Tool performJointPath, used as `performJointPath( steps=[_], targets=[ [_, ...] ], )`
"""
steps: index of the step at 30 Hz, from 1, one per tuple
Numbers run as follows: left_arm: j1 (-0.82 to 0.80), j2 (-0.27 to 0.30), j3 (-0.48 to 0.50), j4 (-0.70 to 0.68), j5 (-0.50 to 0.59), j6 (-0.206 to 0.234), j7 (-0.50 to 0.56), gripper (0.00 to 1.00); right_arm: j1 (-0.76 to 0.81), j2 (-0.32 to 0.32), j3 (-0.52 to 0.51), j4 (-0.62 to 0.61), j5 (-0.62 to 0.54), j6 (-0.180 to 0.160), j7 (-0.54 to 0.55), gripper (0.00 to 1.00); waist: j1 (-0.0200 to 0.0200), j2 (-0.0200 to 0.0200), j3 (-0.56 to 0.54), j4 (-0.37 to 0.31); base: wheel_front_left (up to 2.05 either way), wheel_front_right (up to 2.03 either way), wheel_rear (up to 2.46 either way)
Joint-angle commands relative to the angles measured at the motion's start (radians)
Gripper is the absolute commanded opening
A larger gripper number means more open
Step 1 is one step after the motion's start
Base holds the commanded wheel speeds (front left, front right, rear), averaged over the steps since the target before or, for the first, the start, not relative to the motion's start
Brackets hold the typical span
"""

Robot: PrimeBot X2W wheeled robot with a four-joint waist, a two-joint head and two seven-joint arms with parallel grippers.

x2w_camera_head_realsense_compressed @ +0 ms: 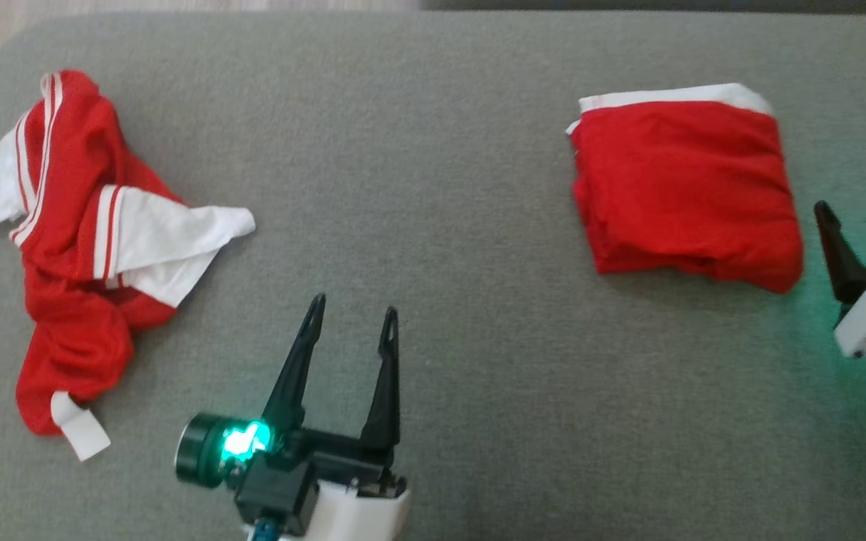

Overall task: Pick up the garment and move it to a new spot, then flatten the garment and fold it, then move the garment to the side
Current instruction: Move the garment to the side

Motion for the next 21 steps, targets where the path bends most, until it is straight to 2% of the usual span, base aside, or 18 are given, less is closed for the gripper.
performJointPath(
  steps=[1,5,9,10,11,12,13,17,21],
  targets=[
    [-0.035,-0.007,0.017,-0.031,0.008,0.012,-0.005,1.00,-0.020,-0.038,0.020,-0.016,0.025,0.007,0.020,1.00,-0.0003,0.0000,0.020,0.016,0.00,0.00,0.00],
    [-0.074,-0.007,-0.015,-0.047,-0.001,0.030,-0.005,1.00,-0.085,-0.082,0.052,0.042,0.128,0.007,0.113,1.00,-0.0003,0.0000,0.050,0.037,0.00,0.00,0.00],
    [-0.095,-0.007,-0.036,-0.044,-0.005,0.046,-0.005,1.00,-0.124,-0.083,0.091,0.101,0.208,0.007,0.142,1.00,-0.0003,0.0000,0.063,0.051,0.00,0.00,0.00],
    [-0.098,-0.007,-0.038,-0.045,-0.004,0.050,-0.005,1.00,-0.129,-0.082,0.108,0.115,0.225,0.007,0.153,0.90,-0.0003,0.0000,0.066,0.053,0.00,0.00,0.00],
    [-0.100,-0.007,-0.039,-0.045,-0.004,0.053,-0.005,1.00,-0.134,-0.080,0.127,0.125,0.244,0.007,0.165,0.65,-0.0003,0.0000,0.069,0.054,0.00,0.00,0.00],
    [-0.102,-0.007,-0.039,-0.047,-0.002,0.057,-0.005,1.00,-0.139,-0.077,0.143,0.133,0.265,0.007,0.173,0.30,-0.0003,0.0000,0.072,0.054,0.00,0.00,0.00],
    [-0.105,-0.007,-0.038,-0.051,0.000,0.062,-0.005,1.00,-0.147,-0.078,0.157,0.138,0.283,0.007,0.176,0.00,-0.0003,0.0000,0.077,0.052,0.00,0.00,0.00],
    [-0.123,-0.007,-0.034,-0.070,0.029,0.084,-0.005,1.00,-0.195,-0.112,0.195,0.170,0.290,0.007,0.103,0.00,-0.0003,0.0000,0.105,0.014,0.00,0.00,0.00],
    [-0.140,-0.007,-0.032,-0.084,0.048,0.086,-0.005,1.00,-0.226,-0.184,0.223,0.179,0.273,0.007,0.066,0.00,-0.0003,0.0000,0.141,-0.048,0.00,0.00,0.00]
  ],
)
